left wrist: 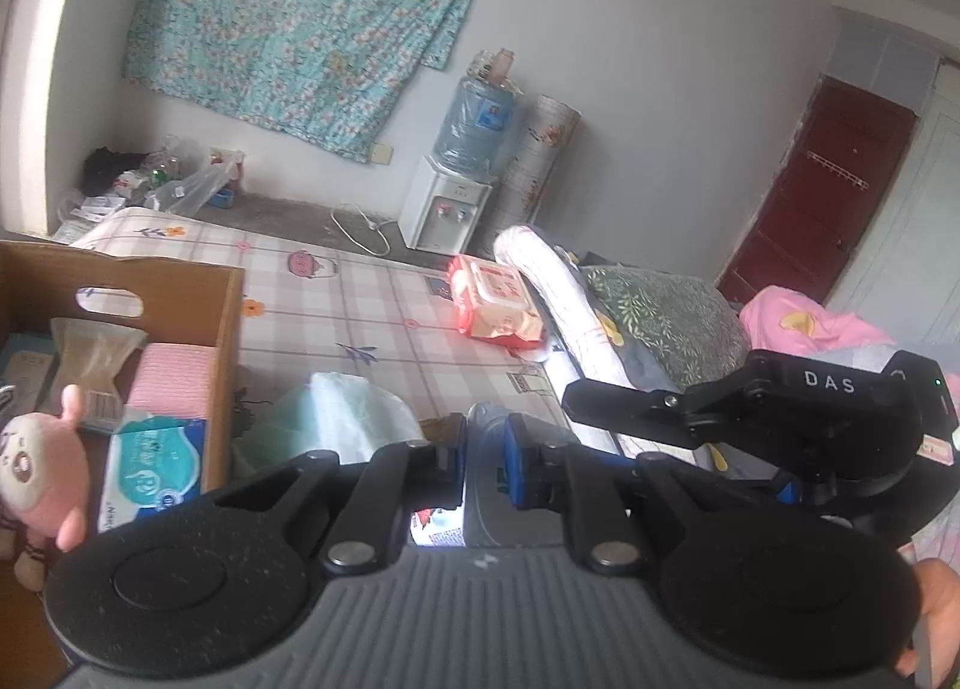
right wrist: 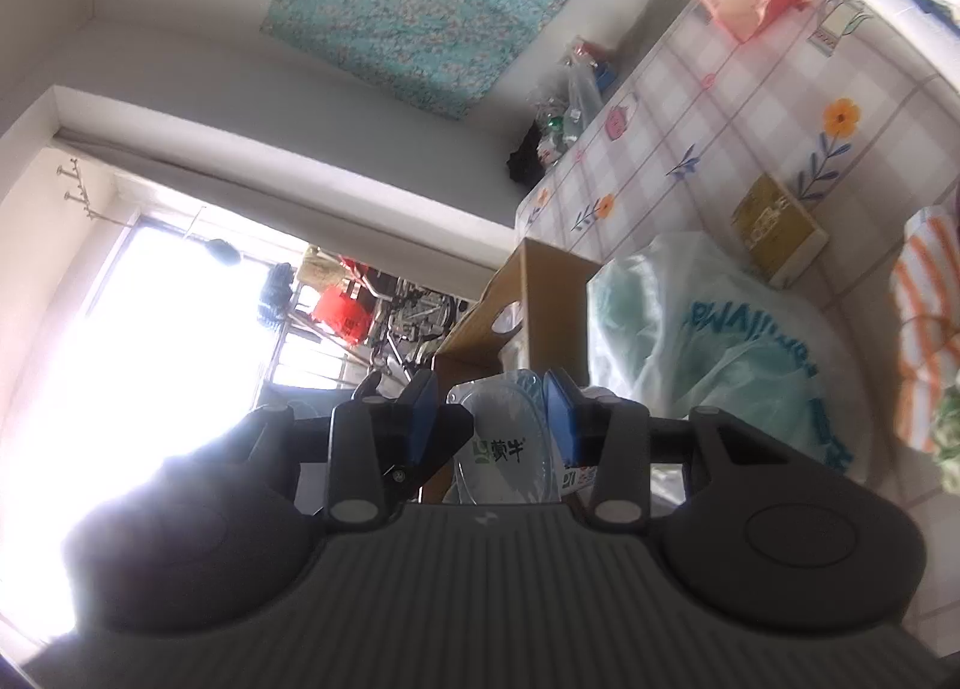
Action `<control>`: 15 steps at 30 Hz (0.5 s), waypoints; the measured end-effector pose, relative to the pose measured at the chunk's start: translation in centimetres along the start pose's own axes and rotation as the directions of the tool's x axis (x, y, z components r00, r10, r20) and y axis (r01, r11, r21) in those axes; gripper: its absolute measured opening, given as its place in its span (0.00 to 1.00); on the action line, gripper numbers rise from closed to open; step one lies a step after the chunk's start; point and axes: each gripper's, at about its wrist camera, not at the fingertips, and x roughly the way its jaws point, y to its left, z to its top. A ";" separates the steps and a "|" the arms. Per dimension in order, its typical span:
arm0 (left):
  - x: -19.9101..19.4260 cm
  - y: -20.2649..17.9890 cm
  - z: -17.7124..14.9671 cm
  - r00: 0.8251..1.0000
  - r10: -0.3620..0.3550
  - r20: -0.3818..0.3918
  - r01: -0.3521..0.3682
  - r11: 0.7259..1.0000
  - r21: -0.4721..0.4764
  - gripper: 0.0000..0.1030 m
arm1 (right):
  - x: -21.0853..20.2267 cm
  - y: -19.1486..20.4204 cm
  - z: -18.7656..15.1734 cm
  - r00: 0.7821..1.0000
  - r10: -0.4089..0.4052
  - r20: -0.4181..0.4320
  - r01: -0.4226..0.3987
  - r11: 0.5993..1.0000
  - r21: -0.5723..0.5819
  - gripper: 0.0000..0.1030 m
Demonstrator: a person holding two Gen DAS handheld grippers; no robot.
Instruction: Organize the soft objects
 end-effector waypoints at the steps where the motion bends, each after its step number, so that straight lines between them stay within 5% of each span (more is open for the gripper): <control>1: -1.0 0.9 0.0 1.000 0.015 0.013 -0.015 1.000 -0.013 0.13 | 0.8 0.8 -0.5 1.000 0.009 -0.017 -0.009 1.000 -0.012 0.39; 9: -8.2 8.5 -0.7 0.983 0.172 0.068 -0.163 0.978 -0.129 0.13 | 9.4 5.8 -5.6 0.975 0.064 -0.212 -0.079 0.995 -0.062 0.40; 15: -10.4 13.9 -2.4 0.969 0.248 0.023 -0.235 0.942 -0.238 0.13 | 15.3 6.8 -9.8 0.934 -0.008 -0.357 -0.026 0.996 -0.089 0.41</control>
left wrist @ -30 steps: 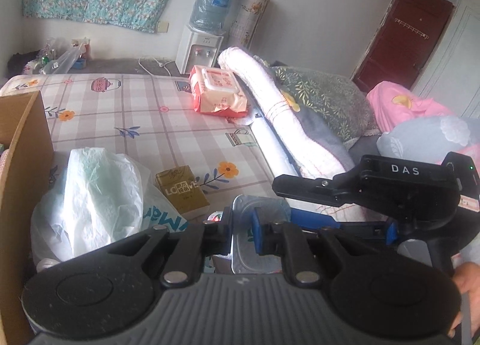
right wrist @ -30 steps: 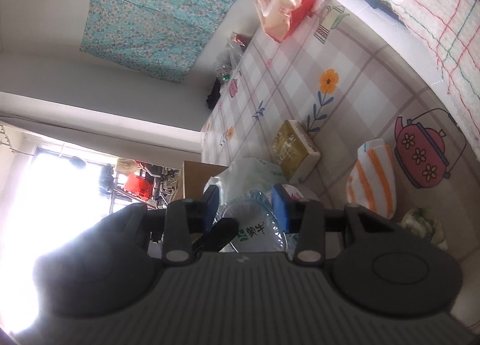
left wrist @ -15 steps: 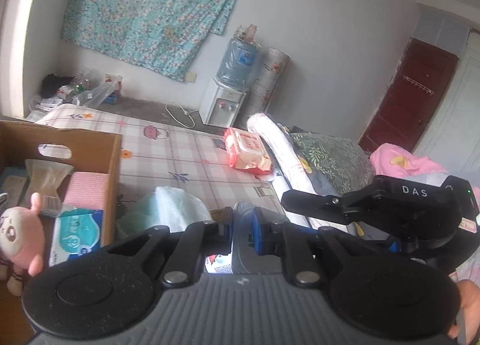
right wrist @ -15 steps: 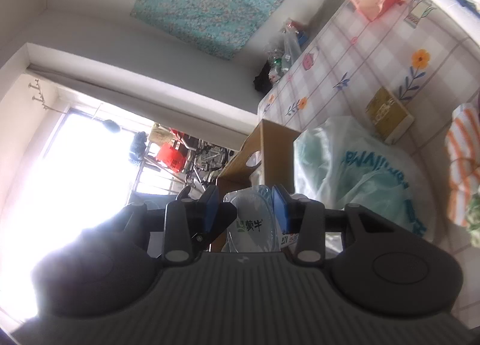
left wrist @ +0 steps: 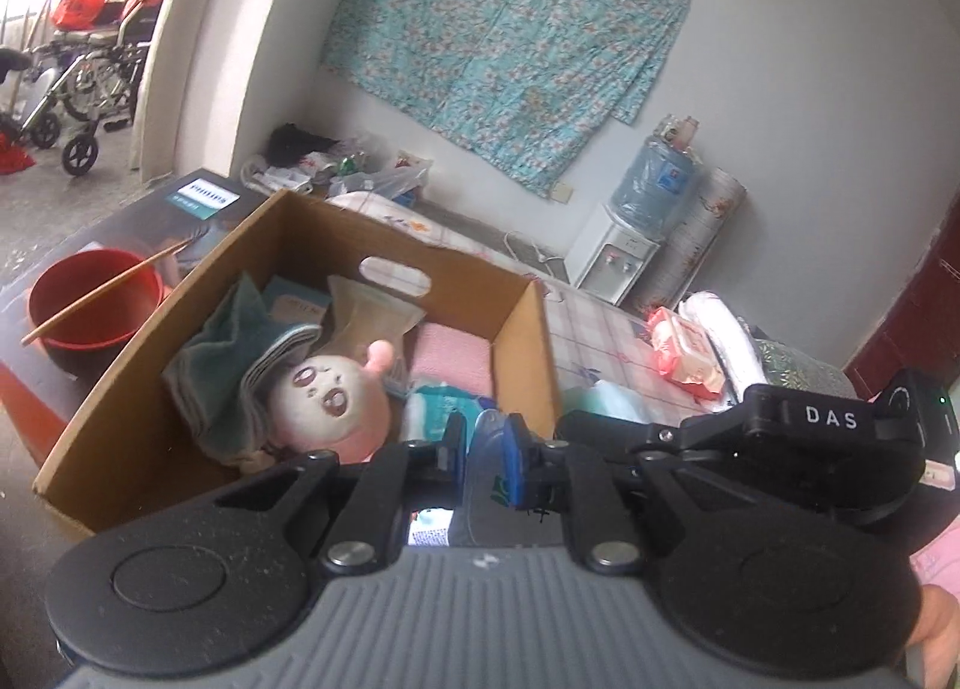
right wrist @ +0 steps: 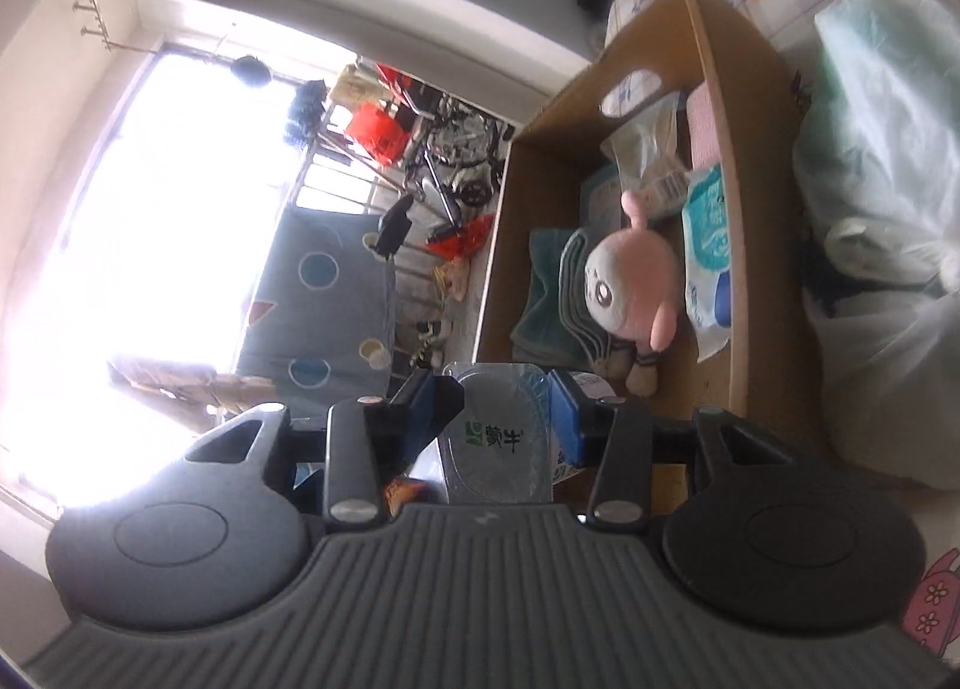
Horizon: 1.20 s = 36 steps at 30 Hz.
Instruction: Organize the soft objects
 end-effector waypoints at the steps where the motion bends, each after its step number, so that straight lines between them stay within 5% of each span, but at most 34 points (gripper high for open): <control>1: 0.2 0.9 -0.1 1.000 0.000 -0.019 -0.001 1.000 -0.021 0.13 | 0.7 0.0 -0.3 1.000 -0.017 -0.017 0.017 1.000 -0.001 0.41; 7: 2.1 4.4 -1.2 0.992 -0.052 -0.118 0.038 0.993 -0.113 0.13 | 2.0 -0.2 -1.0 0.989 -0.139 -0.056 0.136 0.989 -0.051 0.42; 15: 6.1 6.4 -3.0 0.956 -0.155 -0.250 0.100 0.971 -0.218 0.14 | 2.1 -0.9 -1.2 0.959 -0.275 -0.069 0.266 0.957 -0.114 0.44; 23: 8.6 6.2 -3.4 0.939 -0.163 -0.304 0.097 0.971 -0.221 0.09 | 1.5 0.3 -1.4 0.954 -0.298 -0.018 0.290 0.938 -0.189 0.45; 33: 8.8 6.0 -3.0 0.945 -0.128 -0.300 0.074 0.980 -0.185 0.10 | -0.1 0.8 -0.4 0.962 -0.263 0.069 0.271 0.941 -0.201 0.46; 36: 8.2 6.1 -2.7 0.952 -0.108 -0.286 0.065 0.986 -0.153 0.19 | -0.5 0.4 -0.4 0.965 -0.249 0.083 0.260 0.948 -0.185 0.46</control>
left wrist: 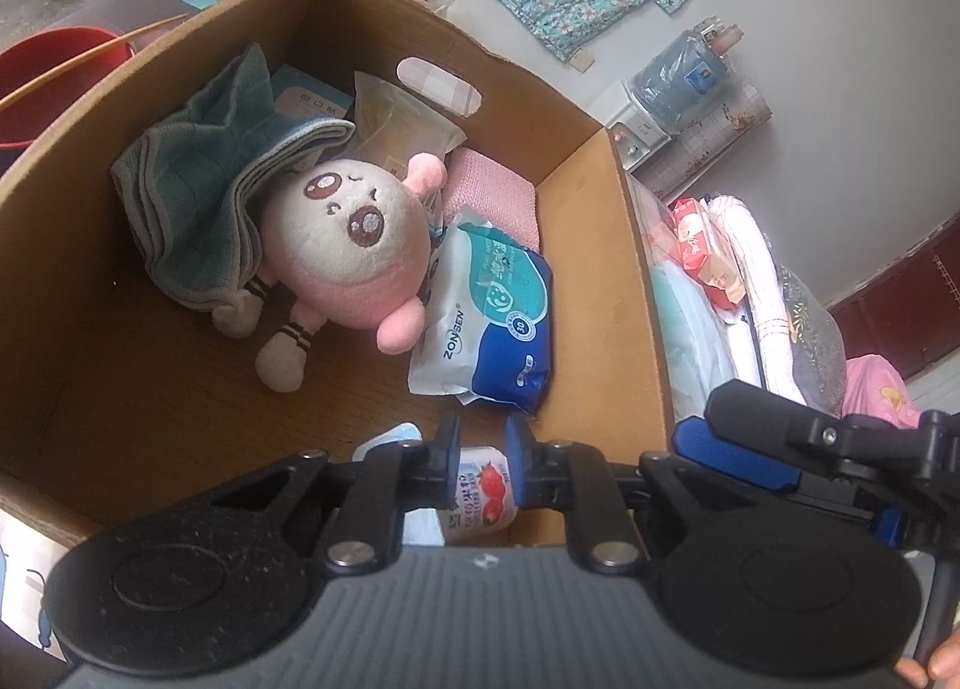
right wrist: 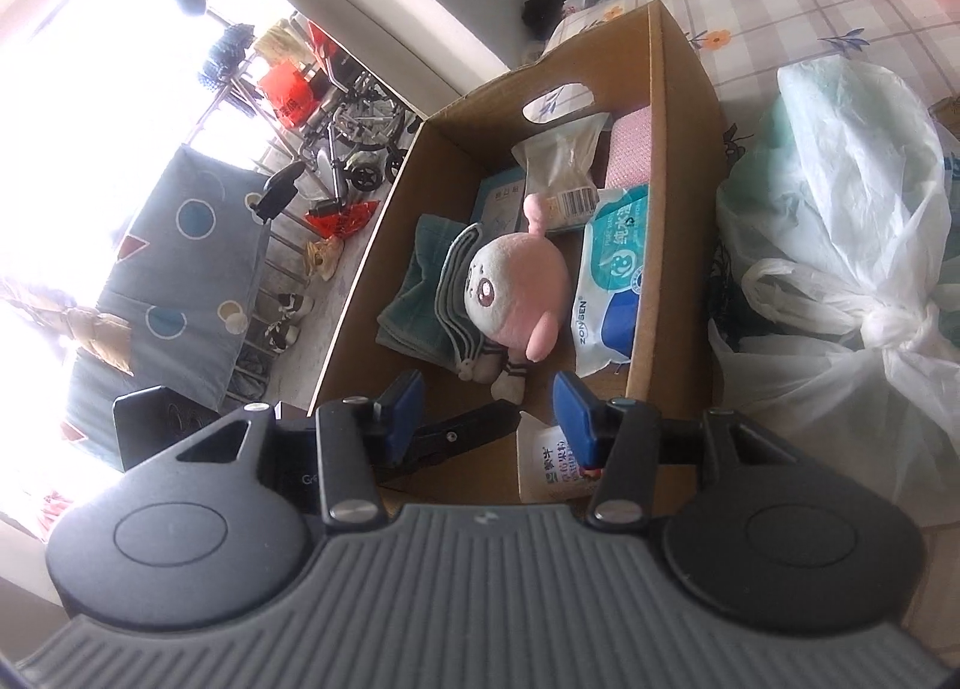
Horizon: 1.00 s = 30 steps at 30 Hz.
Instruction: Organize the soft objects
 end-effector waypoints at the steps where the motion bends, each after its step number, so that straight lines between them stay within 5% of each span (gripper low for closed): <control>1: -0.2 -0.1 0.1 1.000 0.010 0.004 -0.010 1.000 0.015 0.23 | -0.1 -0.2 0.0 1.000 0.002 0.004 -0.002 1.000 0.006 0.46; 5: -0.5 -0.4 0.9 0.997 0.072 -0.016 -0.070 0.992 0.103 0.36 | -0.8 -0.8 -0.5 1.000 0.012 0.028 -0.013 1.000 0.027 0.46; 10: 0.5 -0.6 1.5 0.991 0.097 -0.087 -0.083 0.984 0.156 0.35 | -1.9 -2.0 -0.9 0.998 0.019 0.067 -0.023 0.998 0.064 0.47; 14: 2.3 -0.9 1.6 0.979 0.143 -0.146 -0.114 0.976 0.186 0.19 | -2.4 -3.6 -1.2 0.996 0.022 0.083 -0.030 0.994 0.106 0.47; 23: 4.4 -2.1 1.4 0.956 0.245 -0.159 -0.199 0.945 0.260 0.08 | -3.7 -7.6 -1.8 0.993 0.037 0.114 -0.058 0.979 0.193 0.48; 28: 4.4 -4.0 0.9 0.948 0.305 -0.093 -0.251 0.892 0.376 0.04 | -4.4 -9.4 -2.0 0.991 0.050 0.125 -0.077 0.973 0.217 0.48; 30: 4.1 -5.3 0.4 0.942 0.336 -0.026 -0.285 0.836 0.468 0.04 | -4.7 -10.0 -1.9 0.990 0.053 0.130 -0.081 0.972 0.219 0.48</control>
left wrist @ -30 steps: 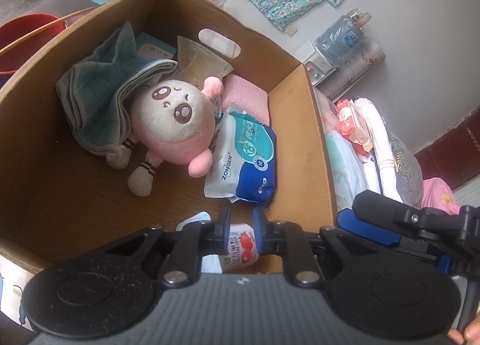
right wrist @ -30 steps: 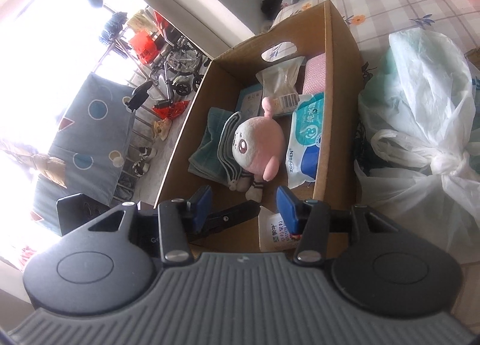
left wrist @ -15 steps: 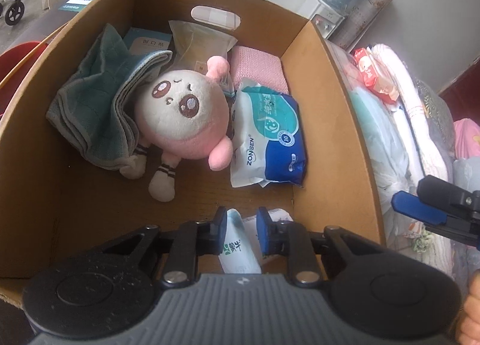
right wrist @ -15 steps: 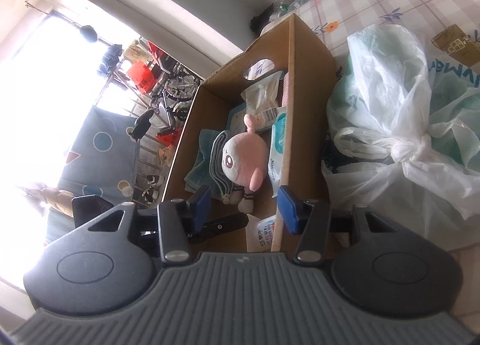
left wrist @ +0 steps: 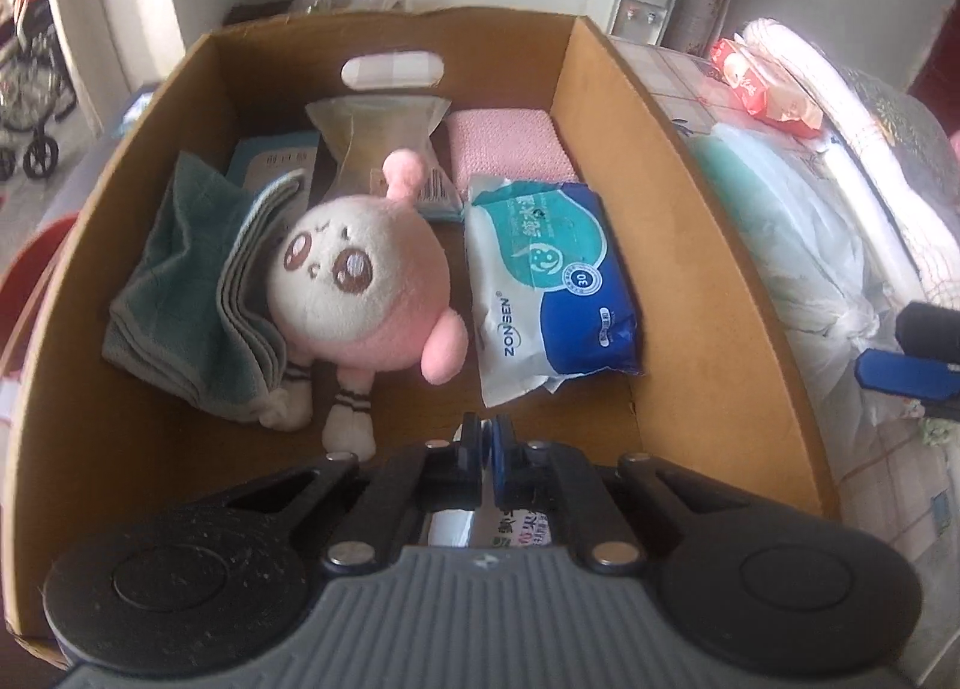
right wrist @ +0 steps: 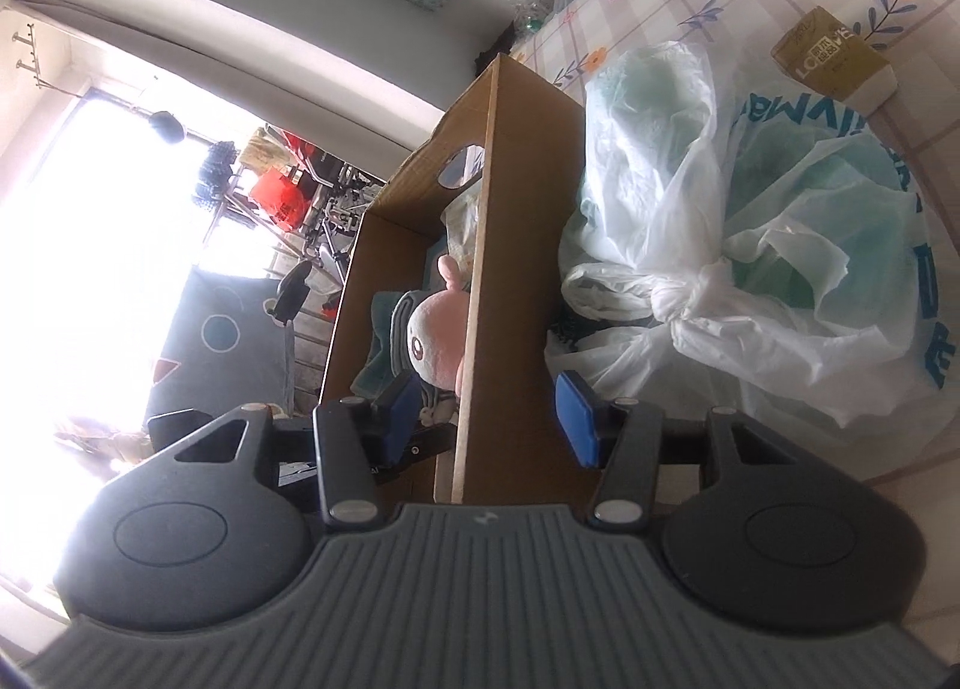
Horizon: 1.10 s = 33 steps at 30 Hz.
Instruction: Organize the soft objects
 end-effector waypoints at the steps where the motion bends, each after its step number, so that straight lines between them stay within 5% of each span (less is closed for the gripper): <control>1: -0.3 -0.7 -0.1 0.999 0.027 0.021 -0.028 0.998 0.048 0.04 | -0.2 -0.2 0.0 1.000 0.001 0.003 -0.001 1.000 0.002 0.48; 4: -1.0 -2.7 -0.4 0.996 0.064 0.063 -0.073 0.984 0.160 0.04 | -0.5 -0.9 0.0 1.000 0.002 0.010 -0.003 1.000 0.014 0.48; 19: -1.7 -8.5 -2.6 0.984 0.081 0.157 -0.135 0.918 0.372 0.05 | -1.1 -1.9 -0.6 1.000 -0.004 0.022 0.003 0.999 0.046 0.49; 24: -2.2 -8.7 -2.9 0.990 0.023 0.136 -0.072 0.927 0.369 0.07 | -1.0 -2.2 -0.8 1.000 -0.003 0.016 0.002 0.999 0.053 0.49; 33: -4.1 -7.0 -2.5 0.986 -0.137 0.094 0.113 0.969 0.220 0.24 | -1.2 -2.7 -0.8 1.000 -0.006 0.022 0.005 0.998 0.069 0.52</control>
